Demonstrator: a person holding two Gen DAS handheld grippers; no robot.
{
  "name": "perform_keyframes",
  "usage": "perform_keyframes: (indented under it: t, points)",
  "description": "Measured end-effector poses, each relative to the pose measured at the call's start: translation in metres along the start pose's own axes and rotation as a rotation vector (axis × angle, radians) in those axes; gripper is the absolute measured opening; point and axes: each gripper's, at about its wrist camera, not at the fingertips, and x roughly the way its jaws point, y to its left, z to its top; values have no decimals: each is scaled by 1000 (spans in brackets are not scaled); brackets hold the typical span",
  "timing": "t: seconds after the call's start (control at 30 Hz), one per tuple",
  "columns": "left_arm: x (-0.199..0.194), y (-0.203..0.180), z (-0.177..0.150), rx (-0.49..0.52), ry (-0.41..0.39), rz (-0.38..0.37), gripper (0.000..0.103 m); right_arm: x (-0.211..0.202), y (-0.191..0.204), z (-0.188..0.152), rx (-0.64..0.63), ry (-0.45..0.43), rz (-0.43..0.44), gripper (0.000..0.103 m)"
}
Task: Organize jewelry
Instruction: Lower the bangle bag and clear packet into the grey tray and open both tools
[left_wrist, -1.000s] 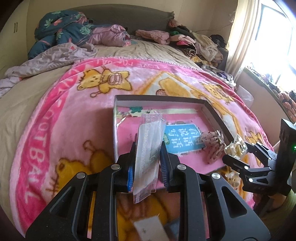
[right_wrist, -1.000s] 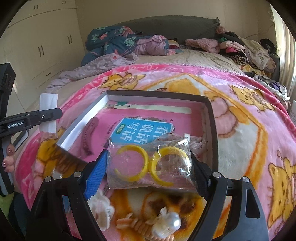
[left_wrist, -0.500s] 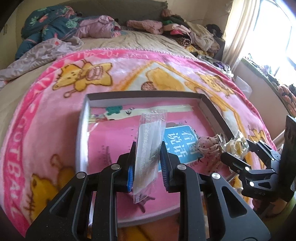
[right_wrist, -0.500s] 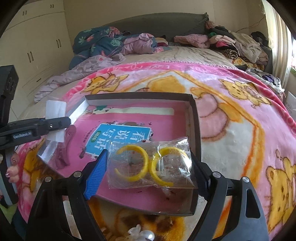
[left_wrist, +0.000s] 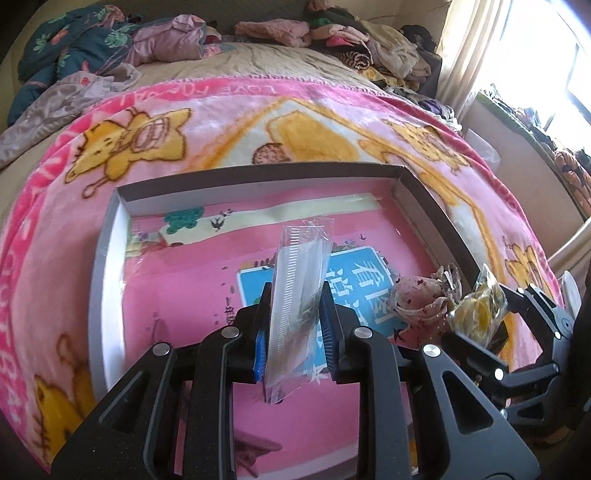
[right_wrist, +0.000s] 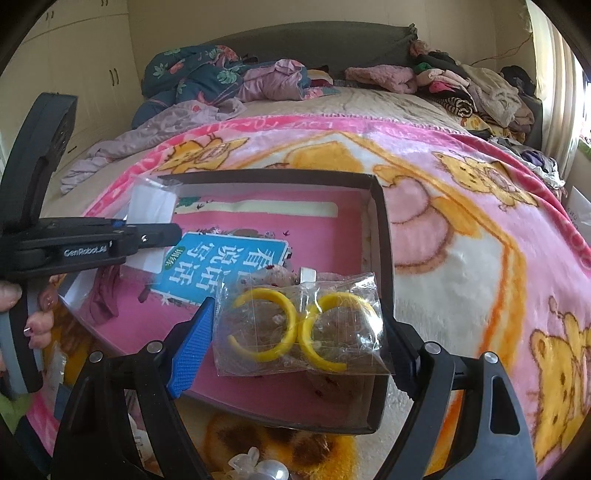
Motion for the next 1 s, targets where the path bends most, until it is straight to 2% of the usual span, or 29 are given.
perform_keyframes:
  t: [0.23,0.53,0.67,0.8,1.0]
  points:
    - [11,2,-2,-6,26,1,17,2,7,-4,-26,6,-1,80]
    - [0,13,-5,-35,13,14,28,5,23,-7,-53,34,23,80]
    - [-10,15,-7,-34,0,24,32,2,29,-10,-58,35,33,88]
    - [-21,18,-8,-41,-12,27,33,-3,31,-11,-54,34,36,91]
    - [-40,19,-10,-54,-35,38,40,-18,27,-10,-41,17,19,94]
